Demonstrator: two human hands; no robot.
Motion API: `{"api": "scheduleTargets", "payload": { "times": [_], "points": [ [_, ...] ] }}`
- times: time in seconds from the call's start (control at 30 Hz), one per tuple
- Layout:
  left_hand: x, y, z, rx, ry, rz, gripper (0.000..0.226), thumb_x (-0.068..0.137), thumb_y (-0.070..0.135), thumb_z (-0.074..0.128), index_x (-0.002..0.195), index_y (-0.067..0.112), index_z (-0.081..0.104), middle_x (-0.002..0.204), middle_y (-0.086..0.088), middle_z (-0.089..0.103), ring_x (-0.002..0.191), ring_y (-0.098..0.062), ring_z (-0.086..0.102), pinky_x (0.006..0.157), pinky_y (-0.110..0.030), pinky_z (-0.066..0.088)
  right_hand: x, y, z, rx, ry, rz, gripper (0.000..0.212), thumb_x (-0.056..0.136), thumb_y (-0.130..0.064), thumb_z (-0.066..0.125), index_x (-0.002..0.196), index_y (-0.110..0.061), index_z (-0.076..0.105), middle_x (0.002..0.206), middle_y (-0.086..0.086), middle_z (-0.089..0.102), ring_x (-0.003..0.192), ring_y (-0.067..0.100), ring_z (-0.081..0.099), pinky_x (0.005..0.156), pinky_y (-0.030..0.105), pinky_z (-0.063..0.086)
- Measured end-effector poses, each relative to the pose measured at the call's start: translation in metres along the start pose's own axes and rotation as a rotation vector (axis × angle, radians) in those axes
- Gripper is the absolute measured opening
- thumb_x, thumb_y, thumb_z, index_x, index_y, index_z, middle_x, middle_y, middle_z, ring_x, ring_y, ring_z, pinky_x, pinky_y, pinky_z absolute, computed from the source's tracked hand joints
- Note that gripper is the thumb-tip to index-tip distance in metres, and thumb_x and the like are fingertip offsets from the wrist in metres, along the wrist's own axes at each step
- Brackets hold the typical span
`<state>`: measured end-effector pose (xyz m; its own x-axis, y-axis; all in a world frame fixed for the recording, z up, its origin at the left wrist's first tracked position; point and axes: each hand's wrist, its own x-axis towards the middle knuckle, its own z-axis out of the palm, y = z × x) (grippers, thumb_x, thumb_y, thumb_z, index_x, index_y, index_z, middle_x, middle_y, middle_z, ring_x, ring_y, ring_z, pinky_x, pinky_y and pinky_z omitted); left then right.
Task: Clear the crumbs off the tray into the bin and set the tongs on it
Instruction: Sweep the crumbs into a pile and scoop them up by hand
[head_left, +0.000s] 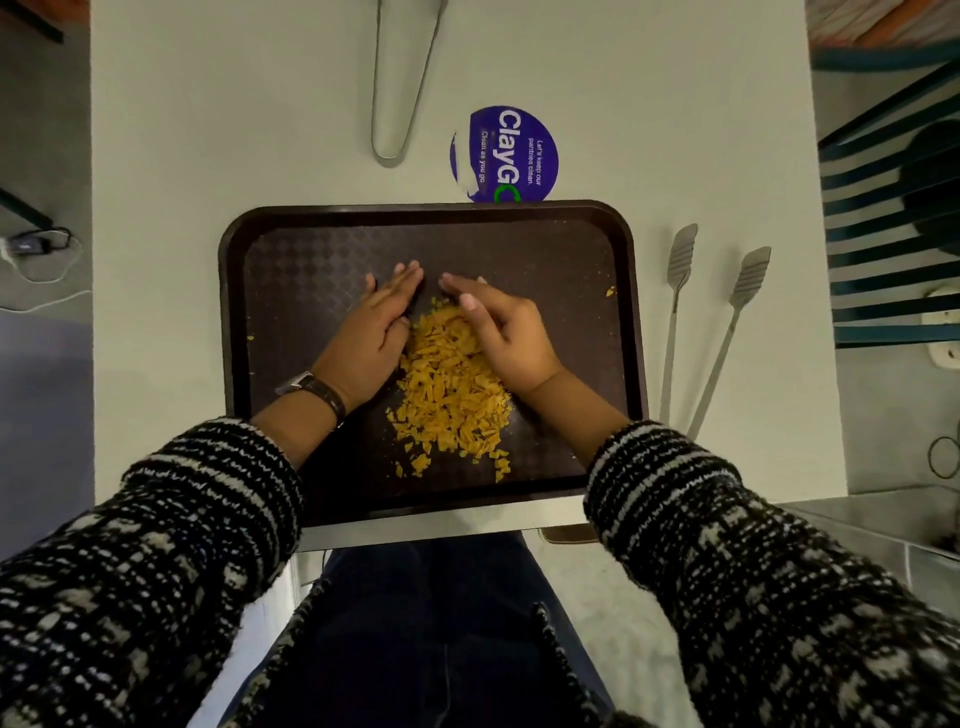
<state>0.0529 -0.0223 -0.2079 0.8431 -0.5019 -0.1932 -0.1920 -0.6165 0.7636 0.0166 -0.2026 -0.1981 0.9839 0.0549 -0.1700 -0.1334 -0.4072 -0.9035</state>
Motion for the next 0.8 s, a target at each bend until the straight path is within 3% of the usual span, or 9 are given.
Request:
{"api": "scheduleTargets", "payload": {
  "times": [0.07, 0.13, 0.3, 0.4, 0.47, 0.53, 0.6, 0.7, 0.8],
  "points": [
    [0.000, 0.000, 0.000, -0.005, 0.002, 0.001, 0.057, 0.088, 0.015, 0.026, 0.145, 0.008, 0.025, 0.153, -0.008, 0.024, 0.140, -0.007, 0.013, 0.111, -0.008, -0.010, -0.010, 0.005, -0.018, -0.018, 0.250, 0.042, 0.050, 0.096, -0.035, 0.031, 0.126, -0.005, 0.057, 0.131, 0.014, 0.058, 0.130, 0.019, 0.047, 0.118, 0.028, 0.018],
    [-0.001, 0.002, -0.001, -0.007, -0.002, 0.005, 0.056, 0.089, 0.016, 0.026, 0.144, 0.006, 0.025, 0.153, -0.009, 0.024, 0.140, -0.007, 0.012, 0.111, -0.007, -0.010, -0.022, 0.018, -0.041, -0.186, 0.401, 0.122, 0.049, 0.098, -0.032, 0.026, 0.132, -0.008, 0.052, 0.143, 0.011, 0.046, 0.140, 0.019, 0.031, 0.120, 0.031, 0.011],
    [0.000, 0.004, -0.001, 0.009, -0.019, -0.001, 0.056, 0.090, 0.017, 0.026, 0.145, 0.007, 0.023, 0.154, -0.008, 0.022, 0.139, -0.006, 0.010, 0.109, -0.005, -0.012, -0.041, 0.047, -0.056, -0.615, 0.256, 0.169, 0.061, 0.096, -0.044, 0.020, 0.144, -0.010, 0.034, 0.156, 0.014, 0.020, 0.146, 0.024, 0.010, 0.119, 0.032, 0.001],
    [-0.001, 0.005, -0.003, 0.022, -0.019, -0.003, 0.052, 0.094, 0.014, 0.028, 0.145, 0.007, 0.023, 0.154, -0.008, 0.022, 0.139, -0.004, 0.009, 0.112, -0.010, -0.010, -0.038, 0.050, -0.041, -0.749, 0.275, 0.241, 0.067, 0.094, -0.050, 0.017, 0.148, -0.011, 0.022, 0.158, 0.017, 0.010, 0.147, 0.029, 0.004, 0.119, 0.035, -0.001],
    [-0.001, 0.006, -0.003, 0.029, -0.011, -0.015, 0.049, 0.096, 0.010, 0.030, 0.145, 0.008, 0.024, 0.154, -0.006, 0.022, 0.138, -0.002, 0.009, 0.113, -0.014, -0.008, -0.035, 0.045, -0.031, -0.709, 0.320, 0.300, 0.070, 0.093, -0.053, 0.016, 0.149, -0.010, 0.020, 0.158, 0.018, 0.008, 0.147, 0.030, 0.003, 0.119, 0.037, -0.001],
    [-0.002, 0.007, -0.002, 0.036, 0.001, -0.011, 0.049, 0.096, 0.011, 0.030, 0.145, 0.009, 0.024, 0.154, -0.005, 0.023, 0.137, 0.000, 0.008, 0.111, -0.009, -0.010, -0.036, 0.038, -0.021, -0.574, 0.348, 0.301, 0.071, 0.092, -0.053, 0.017, 0.148, -0.009, 0.023, 0.157, 0.017, 0.010, 0.147, 0.029, 0.004, 0.119, 0.037, -0.001],
    [-0.002, 0.009, -0.002, 0.029, 0.009, -0.008, 0.050, 0.096, 0.012, 0.030, 0.145, 0.010, 0.025, 0.154, -0.002, 0.022, 0.136, 0.001, 0.007, 0.109, -0.006, -0.010, -0.043, 0.027, -0.006, -0.424, 0.298, 0.195, 0.066, 0.095, -0.050, 0.023, 0.146, -0.008, 0.027, 0.157, 0.014, 0.016, 0.147, 0.025, 0.008, 0.120, 0.036, 0.001],
    [-0.002, 0.010, -0.003, 0.017, 0.013, -0.033, 0.048, 0.097, 0.009, 0.031, 0.145, 0.011, 0.025, 0.153, 0.001, 0.020, 0.134, 0.003, 0.004, 0.114, -0.018, -0.004, -0.055, 0.006, 0.018, -0.197, 0.110, 0.007, 0.056, 0.097, -0.036, 0.032, 0.145, -0.008, 0.029, 0.154, 0.010, 0.027, 0.144, 0.018, 0.021, 0.121, 0.035, 0.009],
    [-0.002, 0.008, -0.005, 0.019, 0.004, -0.026, 0.048, 0.097, 0.008, 0.031, 0.145, 0.011, 0.026, 0.154, -0.003, 0.023, 0.136, 0.002, 0.007, 0.112, -0.012, -0.006, -0.048, 0.003, 0.011, -0.054, 0.187, -0.021, 0.052, 0.096, -0.030, 0.035, 0.142, -0.006, 0.035, 0.150, 0.010, 0.036, 0.141, 0.019, 0.030, 0.120, 0.035, 0.014]
  ]
}}
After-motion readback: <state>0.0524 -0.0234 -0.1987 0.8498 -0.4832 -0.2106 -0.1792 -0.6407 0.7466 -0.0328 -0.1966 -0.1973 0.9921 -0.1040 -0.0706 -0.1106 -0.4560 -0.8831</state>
